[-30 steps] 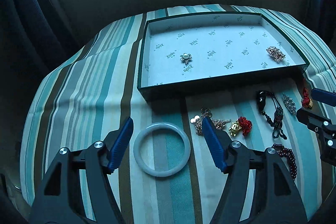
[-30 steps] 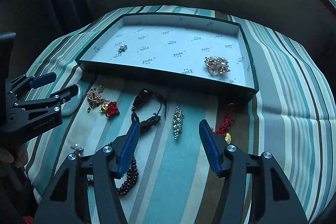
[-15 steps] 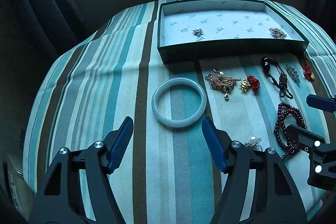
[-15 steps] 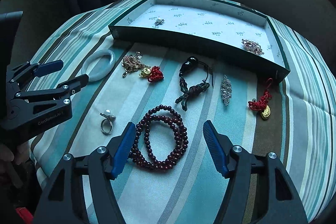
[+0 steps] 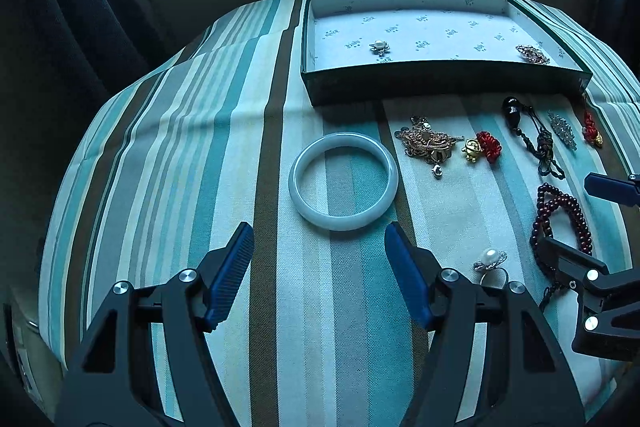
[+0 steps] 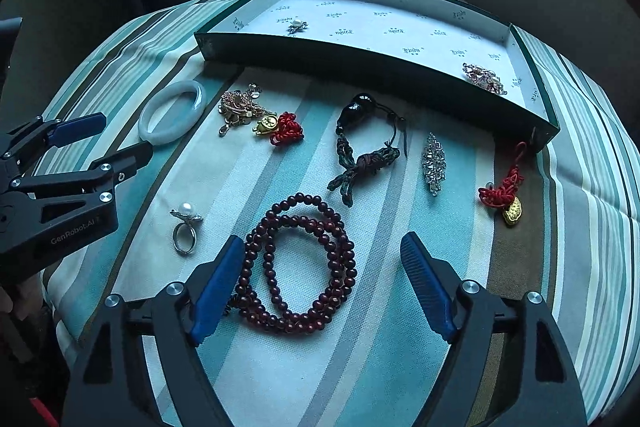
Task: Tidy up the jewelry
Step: 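Grasp the dark red bead bracelet with the right tool, then grasp the pearl ring with the left tool while the right tool holds the bracelet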
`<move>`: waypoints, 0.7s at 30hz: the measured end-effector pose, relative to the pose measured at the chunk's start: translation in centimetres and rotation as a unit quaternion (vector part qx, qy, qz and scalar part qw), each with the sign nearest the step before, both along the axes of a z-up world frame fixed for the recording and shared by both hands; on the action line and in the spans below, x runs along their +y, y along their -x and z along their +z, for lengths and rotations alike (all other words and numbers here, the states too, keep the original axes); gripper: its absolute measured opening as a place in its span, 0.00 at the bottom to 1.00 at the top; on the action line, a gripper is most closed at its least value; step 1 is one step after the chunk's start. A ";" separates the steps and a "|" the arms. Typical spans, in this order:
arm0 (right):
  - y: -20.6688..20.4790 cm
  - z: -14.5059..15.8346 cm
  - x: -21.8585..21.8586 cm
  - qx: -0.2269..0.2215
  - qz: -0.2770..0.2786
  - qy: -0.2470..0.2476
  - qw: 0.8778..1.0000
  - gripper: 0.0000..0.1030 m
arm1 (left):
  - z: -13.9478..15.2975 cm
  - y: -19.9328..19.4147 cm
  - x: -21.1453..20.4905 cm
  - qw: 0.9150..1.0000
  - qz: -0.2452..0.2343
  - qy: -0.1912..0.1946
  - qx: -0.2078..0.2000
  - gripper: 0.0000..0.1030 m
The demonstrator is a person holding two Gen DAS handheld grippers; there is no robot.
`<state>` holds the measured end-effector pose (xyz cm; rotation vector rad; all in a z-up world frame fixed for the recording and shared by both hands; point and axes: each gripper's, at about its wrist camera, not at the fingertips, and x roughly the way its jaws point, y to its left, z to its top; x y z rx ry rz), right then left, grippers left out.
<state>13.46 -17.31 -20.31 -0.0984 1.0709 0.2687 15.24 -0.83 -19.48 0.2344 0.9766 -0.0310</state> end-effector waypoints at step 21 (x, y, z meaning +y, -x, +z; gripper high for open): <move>0.4 0.9 -2.7 -0.018 -0.012 -0.002 1.000 0.11 | 0.1 0.7 -2.2 1.000 -0.026 0.004 0.006 0.66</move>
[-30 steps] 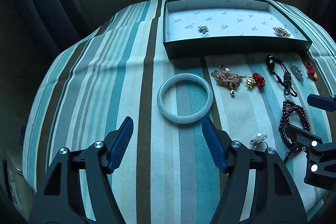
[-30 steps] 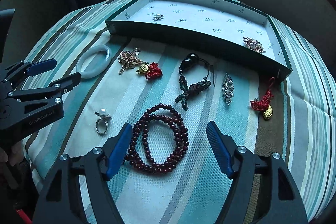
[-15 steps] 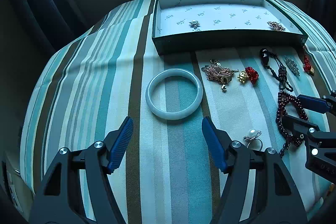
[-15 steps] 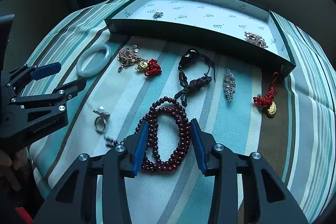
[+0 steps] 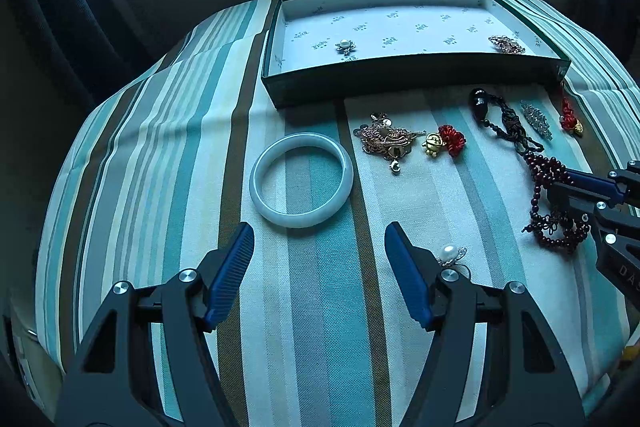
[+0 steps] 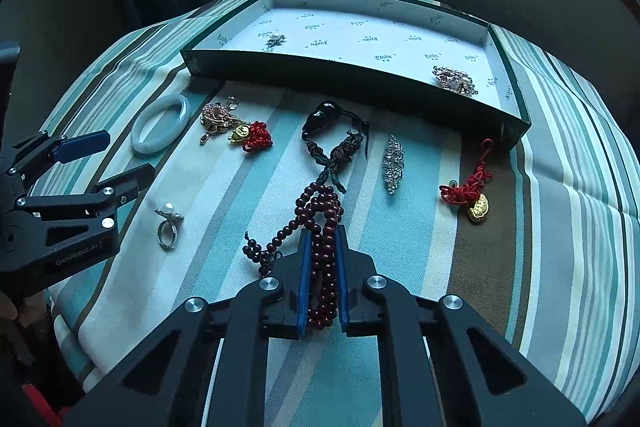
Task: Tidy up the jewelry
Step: 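Grasp the pearl ring with the left tool while the right tool holds the bracelet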
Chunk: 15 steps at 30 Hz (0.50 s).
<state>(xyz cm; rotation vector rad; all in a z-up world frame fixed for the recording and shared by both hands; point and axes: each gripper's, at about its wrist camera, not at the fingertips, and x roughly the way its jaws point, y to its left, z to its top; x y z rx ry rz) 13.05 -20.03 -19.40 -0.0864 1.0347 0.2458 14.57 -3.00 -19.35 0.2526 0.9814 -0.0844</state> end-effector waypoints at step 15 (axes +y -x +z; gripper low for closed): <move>1.0 0.7 -4.4 -0.005 -0.012 0.013 1.000 0.11 | 1.2 0.9 -2.7 0.999 -0.021 0.033 0.011 0.66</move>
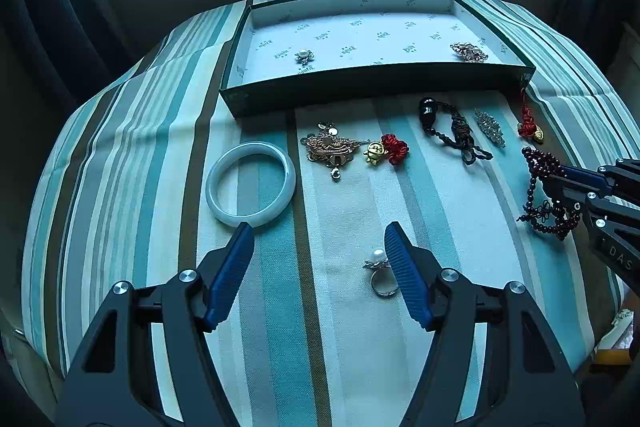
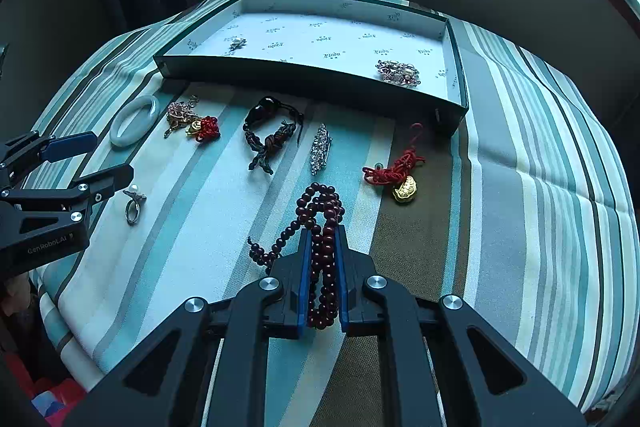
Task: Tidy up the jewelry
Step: 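Grasp the pearl ring with the left tool while the right tool holds the bracelet, then lower the ring and bead bracelet into the white box and open both tools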
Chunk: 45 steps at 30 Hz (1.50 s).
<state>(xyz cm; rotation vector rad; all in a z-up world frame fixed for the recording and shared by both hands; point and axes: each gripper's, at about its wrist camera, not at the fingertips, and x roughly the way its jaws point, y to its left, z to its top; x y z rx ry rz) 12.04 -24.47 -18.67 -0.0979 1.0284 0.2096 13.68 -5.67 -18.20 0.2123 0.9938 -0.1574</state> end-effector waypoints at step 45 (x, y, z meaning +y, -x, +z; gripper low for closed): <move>-0.4 2.6 -0.3 -0.026 0.003 -0.038 0.999 0.11 | 1.5 -1.1 -0.6 0.999 -0.029 0.024 -0.015 0.20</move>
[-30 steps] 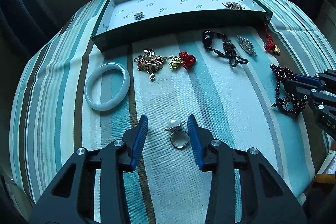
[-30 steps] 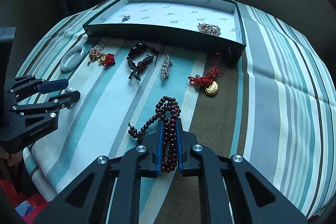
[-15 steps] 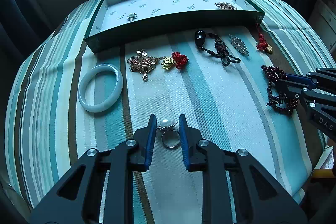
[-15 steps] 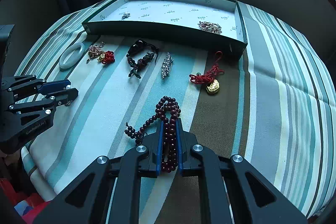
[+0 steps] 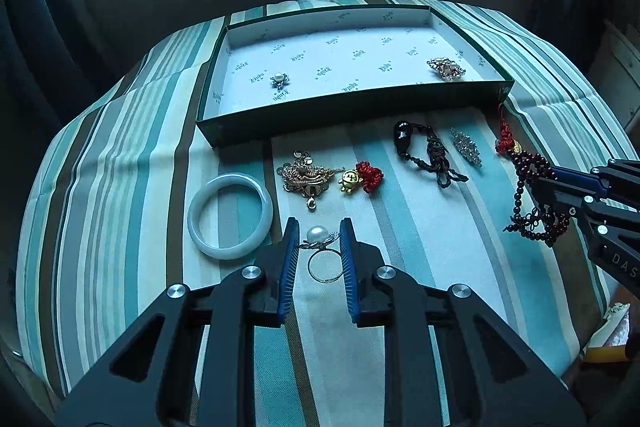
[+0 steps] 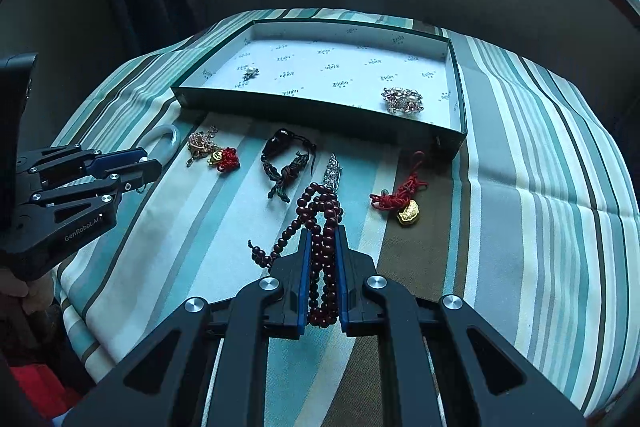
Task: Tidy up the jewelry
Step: 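Lower the ring and bead bracelet into the white box and open both tools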
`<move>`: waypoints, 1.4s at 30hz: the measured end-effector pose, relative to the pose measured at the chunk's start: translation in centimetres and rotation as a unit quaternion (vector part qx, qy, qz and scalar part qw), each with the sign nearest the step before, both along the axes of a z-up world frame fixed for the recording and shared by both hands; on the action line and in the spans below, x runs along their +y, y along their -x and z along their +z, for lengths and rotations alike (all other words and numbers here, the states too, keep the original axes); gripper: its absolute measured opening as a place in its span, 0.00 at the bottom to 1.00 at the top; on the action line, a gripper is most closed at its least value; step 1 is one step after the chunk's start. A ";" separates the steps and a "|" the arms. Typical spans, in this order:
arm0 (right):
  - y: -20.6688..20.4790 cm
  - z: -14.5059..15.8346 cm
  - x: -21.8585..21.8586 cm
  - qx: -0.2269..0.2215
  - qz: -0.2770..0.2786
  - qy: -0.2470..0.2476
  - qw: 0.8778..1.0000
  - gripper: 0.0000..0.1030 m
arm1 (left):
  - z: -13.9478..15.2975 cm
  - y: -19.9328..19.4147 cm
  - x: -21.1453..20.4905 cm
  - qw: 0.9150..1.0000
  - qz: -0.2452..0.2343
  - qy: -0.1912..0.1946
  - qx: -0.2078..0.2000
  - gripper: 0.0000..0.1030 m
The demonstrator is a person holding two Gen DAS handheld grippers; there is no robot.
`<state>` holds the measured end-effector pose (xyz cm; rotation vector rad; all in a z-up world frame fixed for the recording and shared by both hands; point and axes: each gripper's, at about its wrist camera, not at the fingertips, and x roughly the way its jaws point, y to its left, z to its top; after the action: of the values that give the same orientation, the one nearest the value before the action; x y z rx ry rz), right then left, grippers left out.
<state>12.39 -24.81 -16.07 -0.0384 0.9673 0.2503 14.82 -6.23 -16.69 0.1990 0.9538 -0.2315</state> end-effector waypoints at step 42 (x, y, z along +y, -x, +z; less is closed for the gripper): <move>-16.2 -3.9 1.6 -0.001 -0.021 -0.007 1.000 0.39 | -3.8 -17.6 -4.4 1.000 0.012 -0.001 -0.021 0.37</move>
<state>28.59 -23.23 -19.96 -0.0056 0.9632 0.2193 32.38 -10.62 -20.53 0.1940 0.9152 -0.2037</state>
